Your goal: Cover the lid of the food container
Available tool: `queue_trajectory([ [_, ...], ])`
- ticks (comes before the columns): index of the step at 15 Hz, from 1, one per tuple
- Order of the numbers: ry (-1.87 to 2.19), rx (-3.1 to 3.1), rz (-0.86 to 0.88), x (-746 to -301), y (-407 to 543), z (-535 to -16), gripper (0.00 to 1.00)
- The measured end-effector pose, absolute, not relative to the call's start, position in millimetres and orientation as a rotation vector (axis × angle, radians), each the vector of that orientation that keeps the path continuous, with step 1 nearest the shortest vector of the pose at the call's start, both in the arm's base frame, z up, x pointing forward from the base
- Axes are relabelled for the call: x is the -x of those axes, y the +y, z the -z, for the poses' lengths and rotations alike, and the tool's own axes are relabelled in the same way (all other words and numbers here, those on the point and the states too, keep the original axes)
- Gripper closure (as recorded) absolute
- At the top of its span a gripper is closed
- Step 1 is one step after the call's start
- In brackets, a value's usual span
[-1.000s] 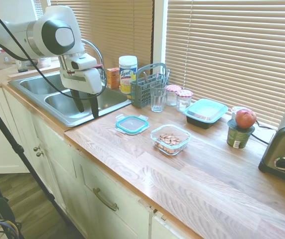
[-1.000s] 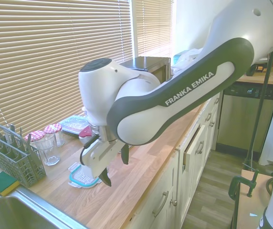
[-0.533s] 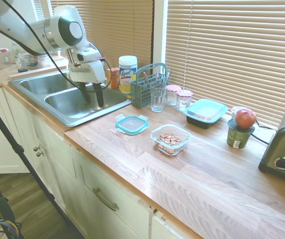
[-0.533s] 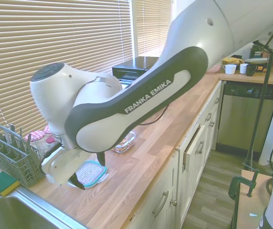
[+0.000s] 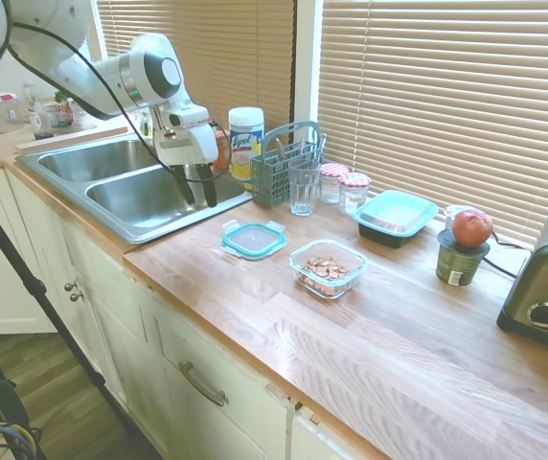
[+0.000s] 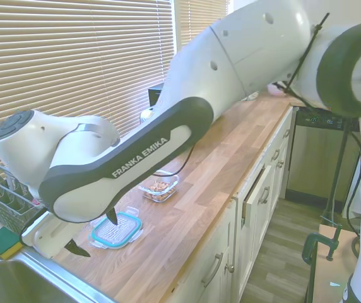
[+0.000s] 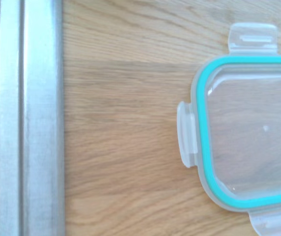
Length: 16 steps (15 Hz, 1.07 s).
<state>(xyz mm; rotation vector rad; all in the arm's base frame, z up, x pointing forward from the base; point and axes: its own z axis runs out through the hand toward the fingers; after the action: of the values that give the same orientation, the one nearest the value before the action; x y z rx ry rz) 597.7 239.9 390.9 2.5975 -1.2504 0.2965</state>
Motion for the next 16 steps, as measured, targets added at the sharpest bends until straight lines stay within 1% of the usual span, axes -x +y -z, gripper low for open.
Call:
queue_trajectory([
  [9, -1.272, -2.545, -0.298, -629, 230, -366, 0.0],
  [16, -1.281, -2.51, -0.279, -642, 221, -349, 0.0],
])
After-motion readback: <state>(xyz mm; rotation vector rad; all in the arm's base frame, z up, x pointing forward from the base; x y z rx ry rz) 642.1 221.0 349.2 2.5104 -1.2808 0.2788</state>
